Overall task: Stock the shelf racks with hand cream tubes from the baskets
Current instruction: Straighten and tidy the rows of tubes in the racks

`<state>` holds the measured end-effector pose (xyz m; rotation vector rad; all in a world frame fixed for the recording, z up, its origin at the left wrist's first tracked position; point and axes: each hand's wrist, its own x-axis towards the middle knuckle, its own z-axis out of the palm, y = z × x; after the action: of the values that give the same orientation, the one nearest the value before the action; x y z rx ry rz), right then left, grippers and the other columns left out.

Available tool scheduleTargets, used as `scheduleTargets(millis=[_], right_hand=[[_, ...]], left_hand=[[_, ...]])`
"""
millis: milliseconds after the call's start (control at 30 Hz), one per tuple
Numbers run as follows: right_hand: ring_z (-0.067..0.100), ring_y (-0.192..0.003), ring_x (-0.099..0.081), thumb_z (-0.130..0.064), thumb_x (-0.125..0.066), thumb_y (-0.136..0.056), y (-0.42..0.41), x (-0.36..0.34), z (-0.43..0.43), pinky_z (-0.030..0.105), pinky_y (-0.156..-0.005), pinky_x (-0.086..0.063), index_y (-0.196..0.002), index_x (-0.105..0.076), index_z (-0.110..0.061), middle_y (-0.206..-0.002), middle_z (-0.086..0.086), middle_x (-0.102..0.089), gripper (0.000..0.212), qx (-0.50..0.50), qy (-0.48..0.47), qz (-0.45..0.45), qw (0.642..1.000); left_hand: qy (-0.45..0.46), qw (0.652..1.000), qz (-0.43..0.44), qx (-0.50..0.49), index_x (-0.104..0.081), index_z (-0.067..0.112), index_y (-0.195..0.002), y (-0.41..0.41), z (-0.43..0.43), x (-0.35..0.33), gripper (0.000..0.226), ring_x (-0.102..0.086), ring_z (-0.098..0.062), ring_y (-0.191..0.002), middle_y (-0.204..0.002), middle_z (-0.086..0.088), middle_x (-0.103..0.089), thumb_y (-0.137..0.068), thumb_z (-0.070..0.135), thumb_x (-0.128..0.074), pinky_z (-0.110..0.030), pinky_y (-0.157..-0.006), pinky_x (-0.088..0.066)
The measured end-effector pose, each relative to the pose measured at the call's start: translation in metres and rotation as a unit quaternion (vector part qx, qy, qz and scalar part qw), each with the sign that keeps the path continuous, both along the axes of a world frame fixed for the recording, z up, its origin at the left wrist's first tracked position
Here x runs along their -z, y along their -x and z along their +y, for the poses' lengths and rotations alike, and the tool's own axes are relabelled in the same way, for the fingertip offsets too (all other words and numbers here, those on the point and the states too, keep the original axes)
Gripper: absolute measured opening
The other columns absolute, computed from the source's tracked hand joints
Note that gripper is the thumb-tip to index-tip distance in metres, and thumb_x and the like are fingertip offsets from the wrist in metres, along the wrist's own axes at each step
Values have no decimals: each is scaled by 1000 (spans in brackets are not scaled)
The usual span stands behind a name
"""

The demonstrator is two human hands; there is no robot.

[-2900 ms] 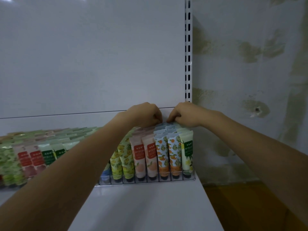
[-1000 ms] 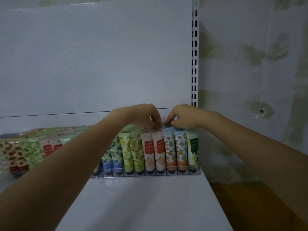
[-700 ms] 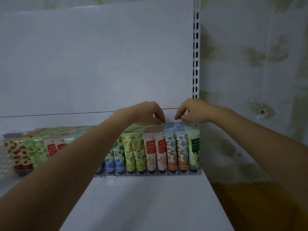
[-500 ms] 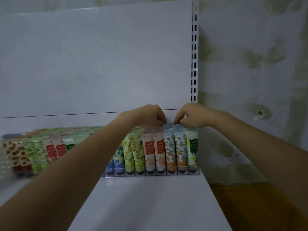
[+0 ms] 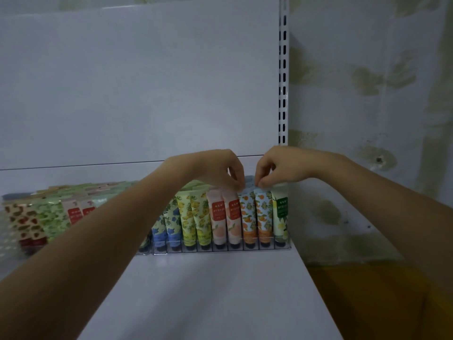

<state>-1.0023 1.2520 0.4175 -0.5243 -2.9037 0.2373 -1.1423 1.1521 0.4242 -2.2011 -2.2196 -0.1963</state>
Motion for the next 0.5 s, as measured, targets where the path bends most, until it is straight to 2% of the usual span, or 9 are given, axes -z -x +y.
scheduleTargets(millis=[200, 300, 400, 500], right_hand=[[0, -68, -51, -19, -63, -85, 4, 4, -4, 16, -59, -38, -82, -65, -23, -74, -17, -57, 5, 19, 5, 3, 1000], [0, -71, -53, -19, -64, -85, 3, 5, -5, 17, -64, -43, -84, -65, -22, -76, -17, -58, 4, 27, 8, 7, 1000], [3, -75, -55, -19, -63, -85, 2, 6, -5, 20, -71, -47, -84, -66, -22, -77, -16, -59, 4, 31, 7, 12, 999], [2, -73, -54, -19, -63, -86, 2, 6, -7, 19, -66, -46, -83, -64, -23, -77, -16, -57, 5, 34, 3, 16, 999]], left_hand=[[-1, 1000, 13, -4, -69, 21, -95, -2, 1, 2, 11, -45, 14, -45, -74, 22, -53, -86, 18, -63, 0, -47, -33], [-4, 1000, 18, -9, -69, 23, -94, -1, 1, 3, 11, -45, 9, -46, -74, 24, -53, -86, 19, -62, -1, -47, -34], [-6, 1000, 11, -4, -69, 19, -96, -2, 0, 4, 12, -46, 13, -44, -74, 23, -53, -86, 16, -63, -1, -47, -34], [-11, 1000, 1, -1, -70, 16, -98, -3, -3, 3, 14, -45, 17, -43, -75, 20, -54, -86, 16, -62, -1, -46, -33]])
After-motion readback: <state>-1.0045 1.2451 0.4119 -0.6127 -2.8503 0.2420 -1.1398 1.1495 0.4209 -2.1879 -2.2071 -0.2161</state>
